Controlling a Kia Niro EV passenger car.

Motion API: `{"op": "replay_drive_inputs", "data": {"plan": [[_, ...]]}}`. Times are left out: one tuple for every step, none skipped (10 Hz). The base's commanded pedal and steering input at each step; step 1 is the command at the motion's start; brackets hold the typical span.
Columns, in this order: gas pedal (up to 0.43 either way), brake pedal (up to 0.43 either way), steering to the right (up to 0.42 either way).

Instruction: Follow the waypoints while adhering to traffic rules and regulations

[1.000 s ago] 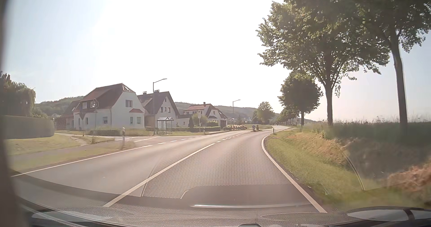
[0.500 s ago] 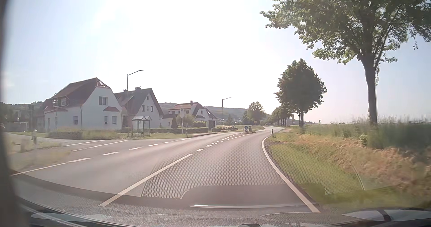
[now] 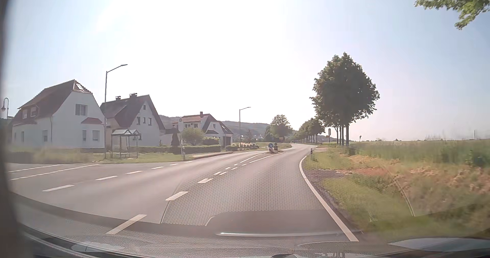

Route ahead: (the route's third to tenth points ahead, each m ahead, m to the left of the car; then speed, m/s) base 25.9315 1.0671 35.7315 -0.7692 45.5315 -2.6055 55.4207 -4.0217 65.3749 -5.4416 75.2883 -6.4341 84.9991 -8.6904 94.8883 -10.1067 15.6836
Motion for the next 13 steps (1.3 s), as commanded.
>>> {"op": "replay_drive_inputs", "data": {"plan": [[0.26, 0.0, 0.026], [0.268, 0.0, 0.027], [0.268, 0.0, 0.029], [0.28, 0.0, 0.03], [0.28, 0.0, 0.03], [0.287, 0.0, 0.03], [0.299, 0.0, 0.03], [0.299, 0.0, 0.03], [0.299, 0.0, 0.03], [0.299, 0.0, 0.03], [0.311, 0.0, 0.029], [0.319, 0.0, 0.029], [0.319, 0.0, 0.027]]}}
